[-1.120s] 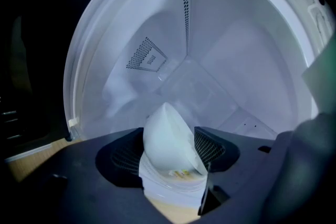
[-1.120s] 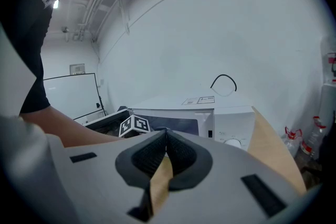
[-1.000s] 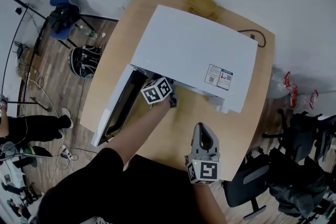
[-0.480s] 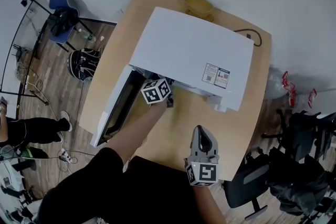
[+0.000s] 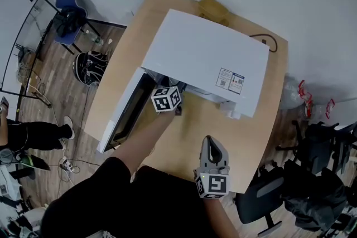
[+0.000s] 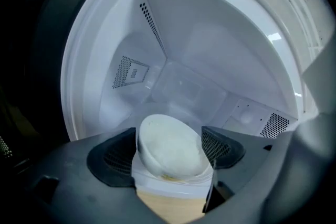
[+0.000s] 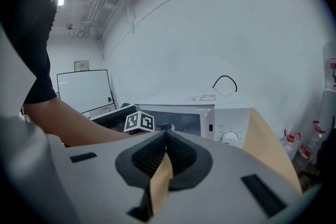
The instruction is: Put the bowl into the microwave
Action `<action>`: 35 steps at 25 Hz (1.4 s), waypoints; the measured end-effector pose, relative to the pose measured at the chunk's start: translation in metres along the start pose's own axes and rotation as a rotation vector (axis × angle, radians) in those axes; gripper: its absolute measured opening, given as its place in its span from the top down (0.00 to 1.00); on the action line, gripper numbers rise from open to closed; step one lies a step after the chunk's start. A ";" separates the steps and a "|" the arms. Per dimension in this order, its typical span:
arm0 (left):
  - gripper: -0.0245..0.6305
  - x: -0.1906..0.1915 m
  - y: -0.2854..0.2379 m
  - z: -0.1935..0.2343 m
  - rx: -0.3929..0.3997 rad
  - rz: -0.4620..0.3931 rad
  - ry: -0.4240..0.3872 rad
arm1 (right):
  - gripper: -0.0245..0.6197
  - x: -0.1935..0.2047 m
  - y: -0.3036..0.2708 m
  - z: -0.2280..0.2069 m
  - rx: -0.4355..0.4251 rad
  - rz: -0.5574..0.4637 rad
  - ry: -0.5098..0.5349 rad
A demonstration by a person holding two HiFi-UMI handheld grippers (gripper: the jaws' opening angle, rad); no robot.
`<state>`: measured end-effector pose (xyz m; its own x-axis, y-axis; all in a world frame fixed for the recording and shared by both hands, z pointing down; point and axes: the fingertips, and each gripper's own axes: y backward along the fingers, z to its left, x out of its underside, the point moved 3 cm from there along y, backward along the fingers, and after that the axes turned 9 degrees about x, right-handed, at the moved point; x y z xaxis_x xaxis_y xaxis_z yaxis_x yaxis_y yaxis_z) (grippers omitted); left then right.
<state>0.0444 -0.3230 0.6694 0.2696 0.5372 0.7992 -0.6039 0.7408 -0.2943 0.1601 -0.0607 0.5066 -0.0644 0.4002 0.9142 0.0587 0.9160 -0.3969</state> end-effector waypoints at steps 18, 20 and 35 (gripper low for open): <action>0.42 0.013 0.077 -0.041 0.213 0.116 -0.212 | 0.87 0.000 0.032 0.030 -0.007 -0.040 0.027; 0.54 0.011 0.084 -0.042 0.201 0.122 -0.253 | 0.87 0.002 0.036 0.034 -0.007 -0.038 0.033; 0.63 0.023 0.058 -0.012 0.125 0.156 -0.322 | 0.87 0.013 0.041 0.020 0.027 -0.011 0.076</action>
<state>0.0241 -0.2629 0.6644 -0.0702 0.4709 0.8794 -0.7114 0.5943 -0.3751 0.1414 -0.0175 0.5001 0.0114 0.3873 0.9219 0.0315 0.9213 -0.3875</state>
